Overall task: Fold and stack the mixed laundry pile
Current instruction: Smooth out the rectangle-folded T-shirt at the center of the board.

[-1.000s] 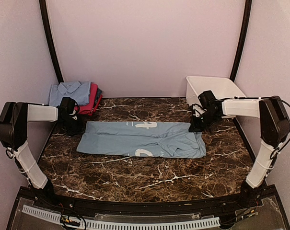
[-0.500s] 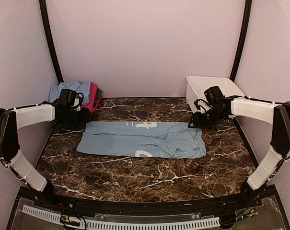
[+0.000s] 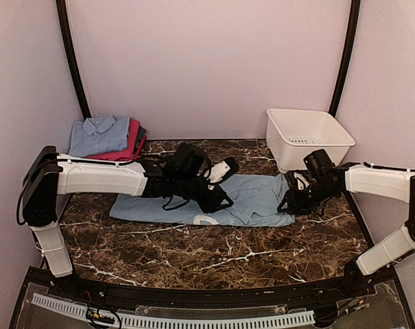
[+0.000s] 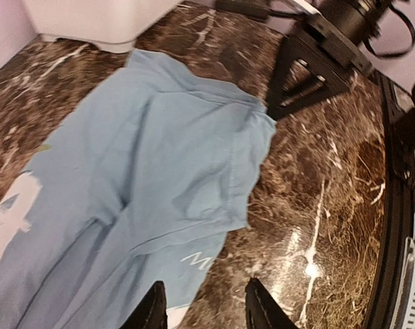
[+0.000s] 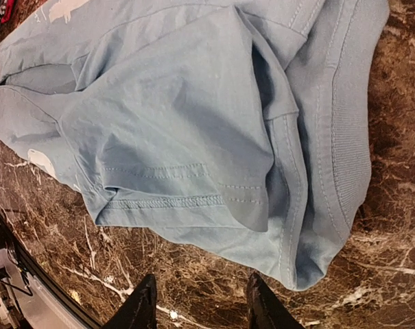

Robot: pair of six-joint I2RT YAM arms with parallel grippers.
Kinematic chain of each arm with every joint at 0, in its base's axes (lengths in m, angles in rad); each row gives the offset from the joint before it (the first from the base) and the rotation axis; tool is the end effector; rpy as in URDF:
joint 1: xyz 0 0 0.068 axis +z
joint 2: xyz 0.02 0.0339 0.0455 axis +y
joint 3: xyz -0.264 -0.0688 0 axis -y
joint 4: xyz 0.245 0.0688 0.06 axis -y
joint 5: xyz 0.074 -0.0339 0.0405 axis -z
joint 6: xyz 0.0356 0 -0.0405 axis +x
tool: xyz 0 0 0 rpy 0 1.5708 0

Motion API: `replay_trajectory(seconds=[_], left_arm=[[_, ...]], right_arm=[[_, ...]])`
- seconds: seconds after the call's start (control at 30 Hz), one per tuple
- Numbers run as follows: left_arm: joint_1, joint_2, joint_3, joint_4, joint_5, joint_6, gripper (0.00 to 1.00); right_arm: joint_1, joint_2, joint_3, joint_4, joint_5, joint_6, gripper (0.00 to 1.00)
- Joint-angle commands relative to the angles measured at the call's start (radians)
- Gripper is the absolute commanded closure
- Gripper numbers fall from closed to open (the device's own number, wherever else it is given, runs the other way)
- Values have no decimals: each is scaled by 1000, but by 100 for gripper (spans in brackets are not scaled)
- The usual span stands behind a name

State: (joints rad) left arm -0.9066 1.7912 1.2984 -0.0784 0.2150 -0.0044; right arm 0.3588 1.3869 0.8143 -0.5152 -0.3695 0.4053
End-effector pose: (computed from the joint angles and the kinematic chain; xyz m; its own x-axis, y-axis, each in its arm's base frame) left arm 0.2489 -0.3302 0.2493 -0.3371 0.4237 -0.8407 0.8784 0.4628 -0.1190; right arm 0.2389 0.1033 0.1958 -0.9531 0.0353 -0.3007 -0.1183 0.8709 0.4770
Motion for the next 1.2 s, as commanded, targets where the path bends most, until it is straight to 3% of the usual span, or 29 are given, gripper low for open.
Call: replay_trajectory(seconds=[0.0, 0.2, 0.6, 0.73, 0.87, 0.97, 1.17], left_arm=[[-104, 120, 82, 25, 1, 232, 63], [-153, 213, 145, 36, -2, 297, 65], [-172, 272, 110, 133, -8, 447, 66], [-172, 311, 138, 130, -22, 497, 66], [-172, 348, 169, 113, -56, 534, 63], [-172, 369, 184, 109, -73, 543, 62], [-172, 388, 193, 131, -108, 519, 67]], right_arm=[[-6, 1, -26, 74, -17, 33, 60], [-6, 84, -17, 119, 11, 25, 61], [-8, 177, 48, 138, 49, 12, 63], [-8, 195, 69, 124, 58, 5, 55], [-7, 205, 80, 114, 59, -2, 55], [-8, 207, 77, 112, 63, -6, 57], [-8, 201, 76, 110, 66, -8, 72]])
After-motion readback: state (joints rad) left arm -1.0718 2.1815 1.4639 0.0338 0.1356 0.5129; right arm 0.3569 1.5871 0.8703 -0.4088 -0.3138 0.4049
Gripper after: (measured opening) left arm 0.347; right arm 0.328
